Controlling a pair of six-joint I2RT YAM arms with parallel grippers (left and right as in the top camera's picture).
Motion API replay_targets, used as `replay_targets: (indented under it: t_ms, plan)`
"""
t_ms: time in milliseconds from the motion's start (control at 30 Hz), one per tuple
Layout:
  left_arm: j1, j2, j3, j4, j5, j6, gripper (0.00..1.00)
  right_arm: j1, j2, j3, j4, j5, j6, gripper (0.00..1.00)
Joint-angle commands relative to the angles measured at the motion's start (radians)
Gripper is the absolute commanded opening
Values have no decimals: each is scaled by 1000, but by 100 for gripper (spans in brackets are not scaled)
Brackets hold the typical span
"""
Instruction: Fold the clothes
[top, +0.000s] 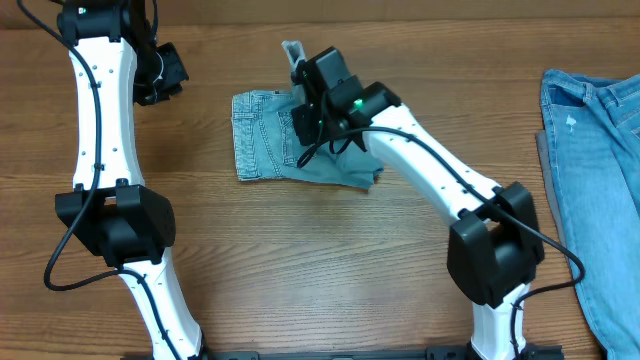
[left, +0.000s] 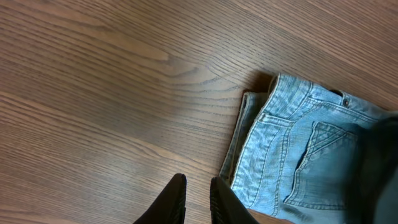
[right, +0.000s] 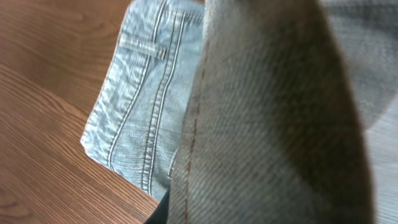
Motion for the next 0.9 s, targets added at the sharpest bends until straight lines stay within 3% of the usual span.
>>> replay_targets:
  t_ms: [0, 867]
  plan:
    - [5, -8, 4, -8, -14, 27, 18, 16, 34, 18, 24, -2, 14, 4]
    - [-2, -8, 4, -40, -14, 27, 19, 76, 86, 18, 161, -13, 174, 4]
